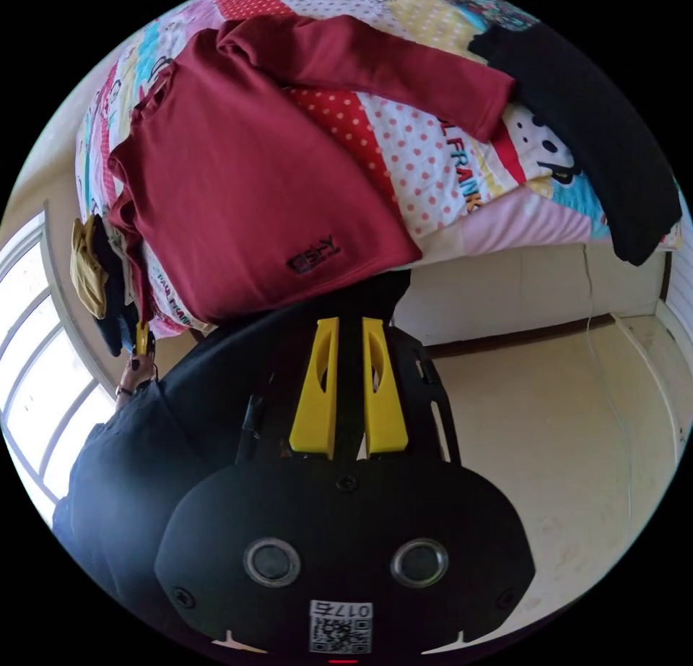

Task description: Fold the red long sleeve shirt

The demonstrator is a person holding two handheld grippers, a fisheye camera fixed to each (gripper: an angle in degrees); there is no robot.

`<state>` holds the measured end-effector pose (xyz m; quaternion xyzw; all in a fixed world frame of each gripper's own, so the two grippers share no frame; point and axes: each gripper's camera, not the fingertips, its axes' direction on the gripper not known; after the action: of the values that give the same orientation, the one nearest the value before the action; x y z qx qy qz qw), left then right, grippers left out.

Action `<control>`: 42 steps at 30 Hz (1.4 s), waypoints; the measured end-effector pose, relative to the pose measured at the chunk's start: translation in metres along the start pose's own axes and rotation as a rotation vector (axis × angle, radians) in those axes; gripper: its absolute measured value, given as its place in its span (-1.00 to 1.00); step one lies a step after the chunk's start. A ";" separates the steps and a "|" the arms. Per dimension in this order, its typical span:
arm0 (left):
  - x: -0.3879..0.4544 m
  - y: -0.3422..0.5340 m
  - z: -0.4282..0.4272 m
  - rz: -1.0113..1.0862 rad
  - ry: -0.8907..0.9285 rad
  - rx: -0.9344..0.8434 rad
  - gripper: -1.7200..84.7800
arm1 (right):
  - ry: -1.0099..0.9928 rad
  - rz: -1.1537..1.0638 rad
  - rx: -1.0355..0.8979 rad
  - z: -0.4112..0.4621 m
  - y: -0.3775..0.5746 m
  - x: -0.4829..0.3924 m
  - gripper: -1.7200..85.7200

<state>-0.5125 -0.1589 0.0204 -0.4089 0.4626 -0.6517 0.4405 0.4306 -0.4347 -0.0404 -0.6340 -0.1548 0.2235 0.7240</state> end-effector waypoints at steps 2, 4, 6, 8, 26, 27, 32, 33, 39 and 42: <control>0.032 0.003 -0.033 0.152 -0.031 0.018 -0.87 | 0.013 -0.008 -0.003 0.002 -0.006 -0.003 -0.83; 0.075 0.012 -0.060 0.351 -0.061 0.014 -0.87 | -0.008 0.014 0.017 0.001 -0.010 -0.002 -0.82; 0.141 0.046 -0.072 0.611 -0.126 -0.018 -0.87 | -0.050 0.009 0.039 -0.003 -0.011 0.002 -0.83; 0.188 0.088 -0.058 0.812 -0.122 -0.050 -0.87 | -0.070 0.001 0.046 -0.007 -0.012 0.009 -0.83; 0.144 0.432 0.216 1.249 -0.287 -0.761 -0.70 | -0.953 0.455 0.506 -0.047 0.044 0.286 -0.72; 0.126 0.430 0.210 1.194 -0.328 -0.770 -0.70 | -1.020 0.510 0.530 -0.040 0.044 0.301 -0.70; 0.076 0.440 0.180 1.082 -0.471 -0.722 -0.70 | -1.212 0.651 0.596 -0.008 0.026 0.336 -0.66; 0.069 0.446 0.175 1.067 -0.493 -0.709 -0.70 | -1.222 0.664 0.603 -0.002 0.019 0.339 -0.66; 0.053 0.473 0.169 1.025 -0.525 -0.677 -0.70 | -1.485 0.798 0.687 0.026 -0.002 0.344 -0.68; 0.052 0.480 0.168 1.028 -0.547 -0.644 -0.70 | -1.516 0.902 0.638 0.026 0.003 0.346 -0.81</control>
<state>-0.2749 -0.3371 -0.3953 -0.3982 0.6418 -0.0607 0.6525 0.7115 -0.2326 -0.0599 -0.0908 -0.2564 0.8685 0.4144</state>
